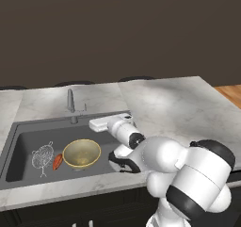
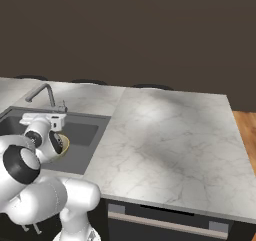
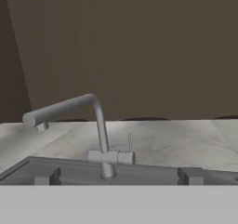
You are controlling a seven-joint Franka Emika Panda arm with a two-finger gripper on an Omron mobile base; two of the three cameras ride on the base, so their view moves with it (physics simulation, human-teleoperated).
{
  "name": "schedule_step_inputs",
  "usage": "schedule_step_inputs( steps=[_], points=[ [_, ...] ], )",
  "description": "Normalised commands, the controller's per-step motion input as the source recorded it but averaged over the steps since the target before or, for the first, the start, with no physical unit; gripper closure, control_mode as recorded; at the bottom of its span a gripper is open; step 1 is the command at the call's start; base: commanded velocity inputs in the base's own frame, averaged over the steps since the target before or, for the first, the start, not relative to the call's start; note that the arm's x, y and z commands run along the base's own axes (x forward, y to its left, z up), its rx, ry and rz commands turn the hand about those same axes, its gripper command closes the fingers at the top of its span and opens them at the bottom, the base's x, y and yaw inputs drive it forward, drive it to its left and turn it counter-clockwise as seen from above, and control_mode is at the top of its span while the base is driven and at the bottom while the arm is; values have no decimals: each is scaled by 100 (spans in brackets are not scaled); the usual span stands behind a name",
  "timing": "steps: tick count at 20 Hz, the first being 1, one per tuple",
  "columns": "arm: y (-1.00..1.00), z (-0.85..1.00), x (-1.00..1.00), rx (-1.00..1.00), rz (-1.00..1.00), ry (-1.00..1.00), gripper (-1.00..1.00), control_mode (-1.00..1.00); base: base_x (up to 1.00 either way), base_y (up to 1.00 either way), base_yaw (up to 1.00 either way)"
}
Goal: Pick the strainer and bowl and place them in the sink. Then turn on the water.
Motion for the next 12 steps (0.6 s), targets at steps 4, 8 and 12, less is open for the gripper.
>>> schedule_step_inputs(
  steps=[4,8,12],
  points=[
    [0,-18,21,-2,-1,0,-100,-100,0,0,0],
    [0,-15,24,0,0,0,-100,-100,0,0,0],
    [0,-18,28,-1,-1,0,-100,-100,0,0,0]
  ],
)
